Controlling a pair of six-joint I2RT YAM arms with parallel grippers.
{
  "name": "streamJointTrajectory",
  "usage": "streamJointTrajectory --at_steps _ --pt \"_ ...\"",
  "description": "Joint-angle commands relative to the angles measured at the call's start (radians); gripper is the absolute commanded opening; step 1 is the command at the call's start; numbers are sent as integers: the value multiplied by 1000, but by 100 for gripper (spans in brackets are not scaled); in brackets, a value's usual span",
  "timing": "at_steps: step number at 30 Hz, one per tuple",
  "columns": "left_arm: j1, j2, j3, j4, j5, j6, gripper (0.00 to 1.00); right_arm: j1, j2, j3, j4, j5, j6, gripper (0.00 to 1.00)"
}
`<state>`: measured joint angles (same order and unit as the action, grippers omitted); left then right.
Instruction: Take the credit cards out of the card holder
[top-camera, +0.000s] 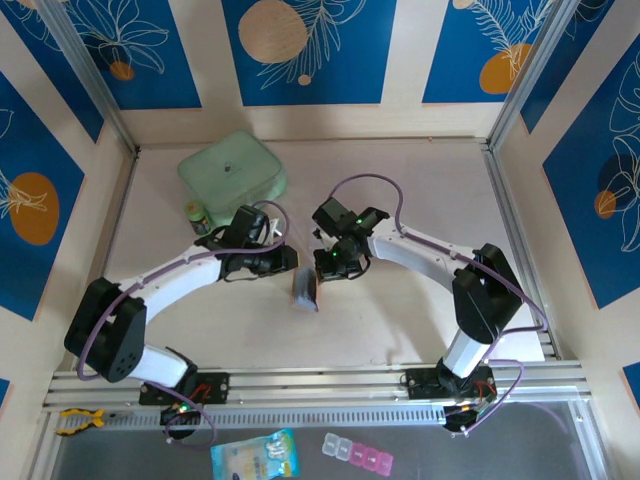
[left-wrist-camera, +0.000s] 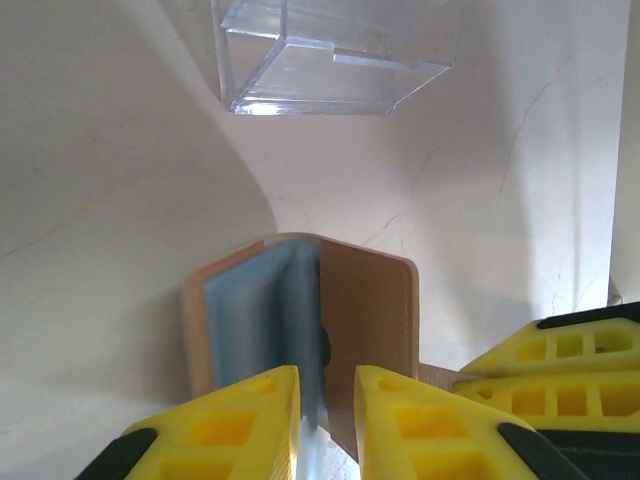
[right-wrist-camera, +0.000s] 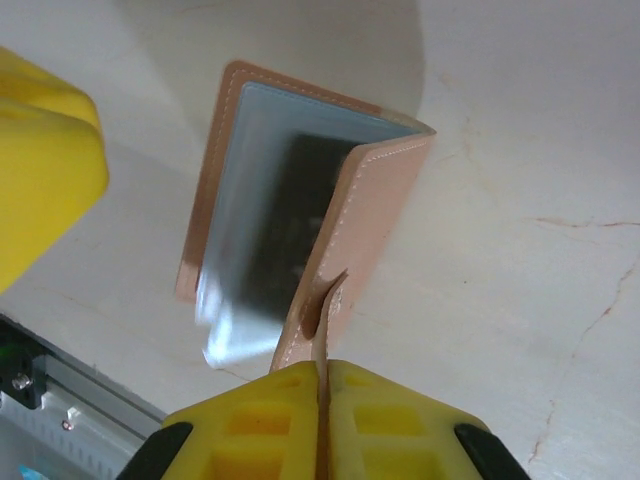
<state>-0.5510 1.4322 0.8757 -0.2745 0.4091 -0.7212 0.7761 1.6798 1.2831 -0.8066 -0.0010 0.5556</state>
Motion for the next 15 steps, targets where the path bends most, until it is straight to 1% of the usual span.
streamJointTrajectory --at_steps 1,6,15 --pt "12 19 32 -39 -6 33 23 -4 -3 29 -40 -25 -16 9" --pt "4 60 39 -43 3 28 22 -19 -16 12 -52 -6 -13 9" --pt "-24 156 39 -42 16 25 12 -75 -55 -78 -55 22 12 9"
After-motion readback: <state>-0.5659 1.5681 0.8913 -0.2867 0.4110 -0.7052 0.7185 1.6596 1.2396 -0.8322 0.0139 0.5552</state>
